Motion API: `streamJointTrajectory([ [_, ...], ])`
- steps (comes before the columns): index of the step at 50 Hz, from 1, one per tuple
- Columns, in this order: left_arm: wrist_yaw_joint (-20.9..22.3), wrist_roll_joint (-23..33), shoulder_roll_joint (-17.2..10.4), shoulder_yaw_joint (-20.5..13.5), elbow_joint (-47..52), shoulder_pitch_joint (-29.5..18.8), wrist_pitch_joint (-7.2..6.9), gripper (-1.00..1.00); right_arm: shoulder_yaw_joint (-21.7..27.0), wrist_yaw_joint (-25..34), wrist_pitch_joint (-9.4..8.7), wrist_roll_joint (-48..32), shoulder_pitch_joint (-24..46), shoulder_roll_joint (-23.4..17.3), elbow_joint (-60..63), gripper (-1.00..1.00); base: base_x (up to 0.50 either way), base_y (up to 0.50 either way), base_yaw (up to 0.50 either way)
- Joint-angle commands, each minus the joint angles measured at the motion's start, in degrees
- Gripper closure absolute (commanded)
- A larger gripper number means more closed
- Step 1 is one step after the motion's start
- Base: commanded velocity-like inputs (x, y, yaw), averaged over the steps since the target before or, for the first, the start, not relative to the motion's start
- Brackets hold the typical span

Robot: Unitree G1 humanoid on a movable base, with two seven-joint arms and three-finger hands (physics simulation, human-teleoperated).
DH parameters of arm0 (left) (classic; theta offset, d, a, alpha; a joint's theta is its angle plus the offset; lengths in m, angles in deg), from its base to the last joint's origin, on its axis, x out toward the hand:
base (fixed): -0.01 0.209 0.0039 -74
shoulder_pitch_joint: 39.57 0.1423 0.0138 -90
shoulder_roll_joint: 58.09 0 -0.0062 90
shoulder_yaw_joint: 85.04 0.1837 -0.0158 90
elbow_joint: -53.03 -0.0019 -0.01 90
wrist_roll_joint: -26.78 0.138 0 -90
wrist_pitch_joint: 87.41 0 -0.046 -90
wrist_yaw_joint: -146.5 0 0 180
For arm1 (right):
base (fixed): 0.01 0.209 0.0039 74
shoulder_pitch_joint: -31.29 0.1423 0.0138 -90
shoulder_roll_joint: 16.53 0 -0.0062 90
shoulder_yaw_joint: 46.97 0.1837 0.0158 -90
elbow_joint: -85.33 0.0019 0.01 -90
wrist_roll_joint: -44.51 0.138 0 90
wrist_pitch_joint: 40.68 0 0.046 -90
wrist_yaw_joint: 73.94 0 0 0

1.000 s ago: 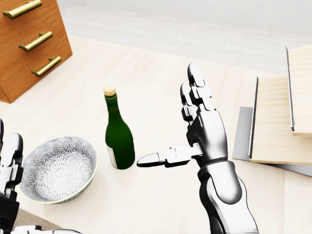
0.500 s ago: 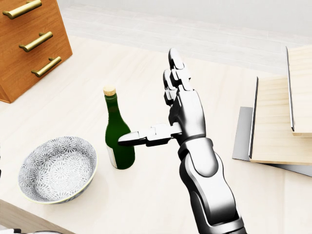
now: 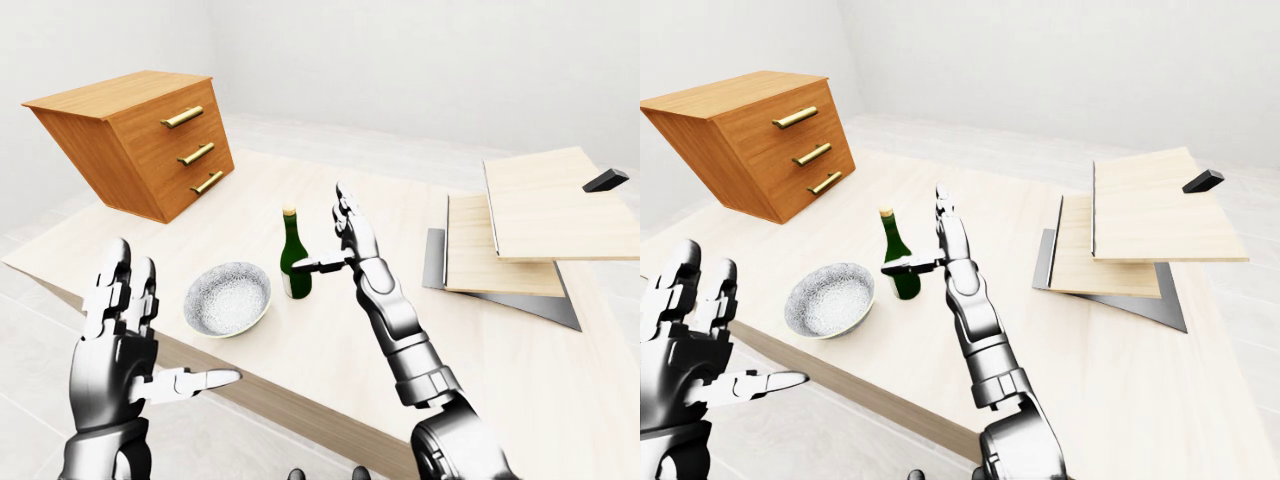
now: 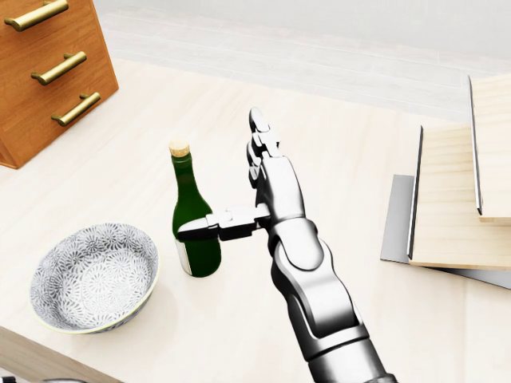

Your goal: Put the wine bottle on the wine rack.

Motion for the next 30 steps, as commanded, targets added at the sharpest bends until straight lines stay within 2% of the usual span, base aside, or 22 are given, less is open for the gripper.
streamJointTrajectory([
  [1,0.4,0.3,0.1,-1.0,-0.1,-1.0,0.00,-1.00,0.4,0.3,0.00,-0.1,4.2,0.7,-9.6,-1.00,0.00,0.00,0.00],
  [30,1.0,0.8,0.6,-0.7,-0.9,-0.4,0.00,-1.00,1.8,0.0,0.00,1.4,11.8,0.7,-16.7,-1.00,0.00,0.00,0.00],
])
